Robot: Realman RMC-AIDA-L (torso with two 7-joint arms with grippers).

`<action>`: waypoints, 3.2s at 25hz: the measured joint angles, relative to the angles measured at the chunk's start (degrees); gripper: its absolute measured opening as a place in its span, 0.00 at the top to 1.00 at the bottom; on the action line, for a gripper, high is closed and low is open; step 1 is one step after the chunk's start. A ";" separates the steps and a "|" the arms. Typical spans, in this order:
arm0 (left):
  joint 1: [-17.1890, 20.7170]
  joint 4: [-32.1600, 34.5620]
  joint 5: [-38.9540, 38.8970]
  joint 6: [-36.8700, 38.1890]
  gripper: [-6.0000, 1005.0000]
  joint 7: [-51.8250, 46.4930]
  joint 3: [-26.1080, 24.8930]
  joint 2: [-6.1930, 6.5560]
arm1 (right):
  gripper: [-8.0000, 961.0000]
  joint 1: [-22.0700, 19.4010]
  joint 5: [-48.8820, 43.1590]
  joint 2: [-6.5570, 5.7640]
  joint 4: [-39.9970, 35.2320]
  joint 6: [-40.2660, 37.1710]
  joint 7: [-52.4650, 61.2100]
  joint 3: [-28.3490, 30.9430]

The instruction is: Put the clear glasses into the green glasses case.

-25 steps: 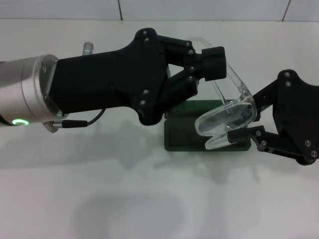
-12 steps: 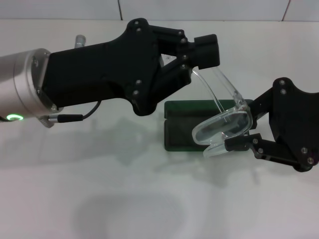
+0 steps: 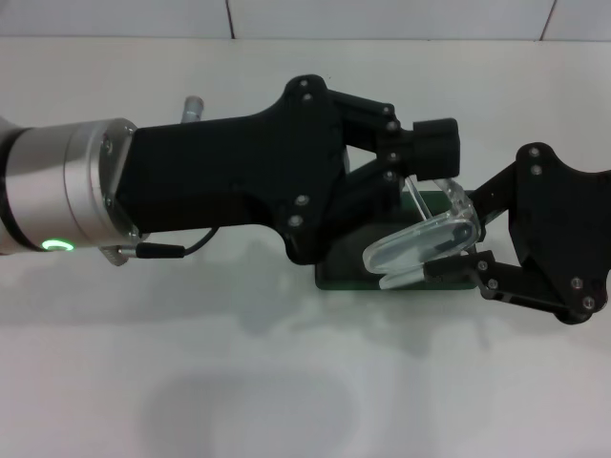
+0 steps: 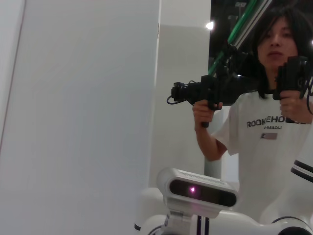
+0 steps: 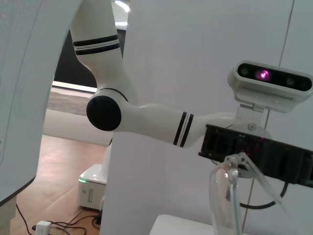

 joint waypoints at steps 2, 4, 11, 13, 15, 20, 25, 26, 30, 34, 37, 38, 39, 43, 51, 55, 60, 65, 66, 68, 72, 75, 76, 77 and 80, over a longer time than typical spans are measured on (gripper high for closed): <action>0.00 0.00 0.05 0.04 0.94 -0.17 0.20 0.01 | 0.88 0.01 0.06 0.04 0.00 0.11 -0.14 0.00; 0.00 0.00 0.18 0.07 0.94 -0.23 0.24 0.06 | 0.88 0.02 0.10 0.07 0.00 0.15 -0.18 0.00; -0.27 -0.18 1.51 0.08 0.94 -0.74 0.33 0.00 | 0.89 0.04 0.93 0.07 0.00 0.15 -0.43 0.00; -0.32 -0.21 1.54 0.08 0.94 -0.84 0.35 -0.01 | 0.89 0.04 1.00 0.08 -0.01 0.17 -0.61 0.00; -0.34 -0.21 1.54 0.08 0.94 -0.86 0.35 -0.03 | 0.89 0.04 1.02 0.08 0.00 0.21 -0.75 0.00; -0.25 -0.21 1.53 0.08 0.94 -0.59 0.21 -0.06 | 0.89 0.01 1.03 0.08 0.00 0.25 -0.77 -0.02; 0.26 -0.84 0.79 -0.15 0.94 1.03 -1.35 -0.15 | 0.88 -0.49 1.03 0.07 -0.01 0.25 -0.89 -0.15; 0.27 -1.11 0.75 -0.23 0.94 1.30 -2.20 -0.15 | 0.88 -0.58 1.03 0.08 -0.01 0.25 -0.96 -0.16; 0.24 -2.35 0.69 -0.38 0.94 2.81 -5.98 -0.14 | 0.88 -0.99 1.03 0.08 -0.06 0.01 -1.59 -0.18; -0.42 -5.82 1.50 -0.52 0.94 3.43 -9.95 0.06 | 0.88 -1.70 1.78 0.07 -0.66 -0.79 -3.49 -0.58; -0.50 -8.26 2.65 -0.54 0.94 4.10 -12.65 0.10 | 0.88 -2.07 3.98 0.07 -1.12 -1.10 -5.82 -1.33; -0.48 -8.73 3.09 -0.55 0.94 4.24 -13.45 0.10 | 0.88 -2.25 4.65 0.07 -1.49 -1.18 -6.45 -1.43; -0.47 -8.93 3.52 -0.56 0.94 4.28 -13.98 0.08 | 0.88 -2.45 5.17 0.07 -1.80 -1.28 -7.00 -1.47; -0.56 -9.50 4.99 -0.91 0.94 4.32 -15.64 0.05 | 0.88 -3.65 7.24 0.07 -3.84 -1.68 -8.74 -1.49; -1.83 -9.67 5.18 -2.13 0.94 4.32 -15.77 0.06 | 0.88 -4.01 9.17 0.05 -6.01 -3.79 -9.19 -2.09; -3.45 -10.48 4.99 -1.86 0.94 3.83 -14.10 -0.09 | 0.88 -2.71 9.19 0.08 -4.76 -2.91 -10.04 -4.51; -5.36 -11.32 4.43 -1.63 0.94 3.48 -10.59 -0.14 | 0.87 -1.39 8.87 0.08 -2.50 1.74 -13.03 -8.86; -5.59 -11.34 3.47 -1.52 0.94 3.46 -9.37 -0.16 | 0.87 -1.49 8.27 0.01 -1.74 4.56 -14.81 -9.99; -5.44 -11.35 3.19 -1.38 0.94 3.46 -9.36 -0.17 | 0.87 -1.64 8.14 0.01 -1.73 4.90 -14.99 -10.00; -5.17 -11.35 2.71 -1.00 0.94 3.45 -9.35 -0.15 | 0.87 -1.81 7.98 0.00 -1.68 5.54 -15.25 -10.01; -4.89 -11.34 2.42 -0.58 0.94 3.03 -9.31 -0.07 | 0.87 -2.09 7.88 -0.01 -1.23 6.76 -16.13 -9.79; -4.81 -11.34 2.42 -0.07 0.94 2.59 -9.31 0.00 | 0.87 -2.09 7.89 -0.03 -0.68 7.67 -16.39 -9.46; -4.80 -11.34 2.42 0.37 0.94 2.58 -9.31 0.02 | 0.87 -2.09 7.93 -0.06 -0.36 7.93 -16.46 -9.37; -4.80 -11.34 2.42 0.99 0.94 2.57 -9.31 0.03 | 0.87 -2.08 7.99 -0.08 -0.20 8.11 -16.58 -9.31; -4.83 -11.44 2.41 2.37 0.94 2.33 -9.32 0.08 | 0.87 -2.13 8.19 -0.10 0.17 8.79 -17.08 -9.19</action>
